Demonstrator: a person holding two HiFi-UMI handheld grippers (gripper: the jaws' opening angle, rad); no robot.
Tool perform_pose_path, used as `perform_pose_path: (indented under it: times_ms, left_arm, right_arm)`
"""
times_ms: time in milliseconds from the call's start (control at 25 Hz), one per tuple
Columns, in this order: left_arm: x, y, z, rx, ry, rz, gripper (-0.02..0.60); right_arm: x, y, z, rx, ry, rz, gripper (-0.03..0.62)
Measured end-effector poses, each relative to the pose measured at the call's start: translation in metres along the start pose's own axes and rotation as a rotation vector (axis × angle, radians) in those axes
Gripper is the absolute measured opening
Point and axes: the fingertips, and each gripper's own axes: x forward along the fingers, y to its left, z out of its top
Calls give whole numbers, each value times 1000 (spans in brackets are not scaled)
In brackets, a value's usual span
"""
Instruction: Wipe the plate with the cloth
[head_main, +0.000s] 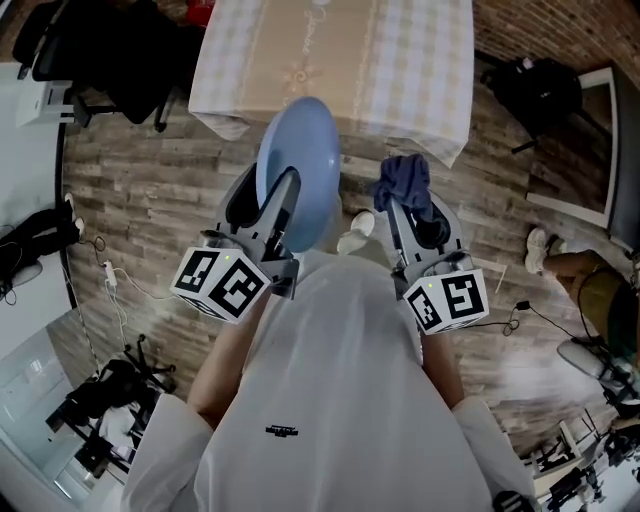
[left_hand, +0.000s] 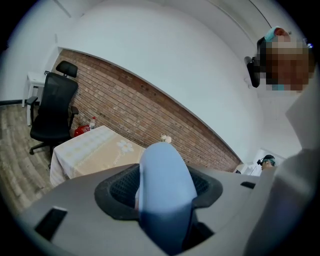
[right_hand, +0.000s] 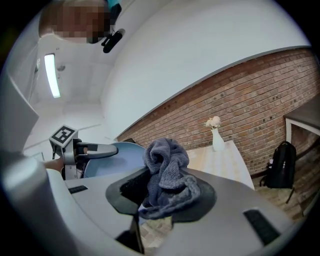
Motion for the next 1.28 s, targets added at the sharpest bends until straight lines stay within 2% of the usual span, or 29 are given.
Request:
perform_pose_path:
  times_ms: [240, 480, 680, 920, 1160, 1280]
  left_arm:
    - [40, 19, 33, -15, -12, -33, 242]
    - [82, 41, 87, -22, -29, -87, 242]
    - [109, 68, 129, -22, -37, -140, 242]
    - [144, 109, 163, -14, -27, -198, 242]
    - [162, 129, 176, -34, 25, -228, 242]
    - [172, 130, 182, -99, 34, -271, 242]
  right_arm:
    - [47, -5, 32, -38, -14, -8, 153]
    - [112, 2, 75, -71, -29, -20, 153]
    - [165, 26, 104, -111, -76, 24, 153]
    - [228, 39, 113, -200, -86, 3, 153]
    - [262, 50, 112, -186, -42, 11, 153]
    - [272, 46, 114, -190, -31, 11, 152]
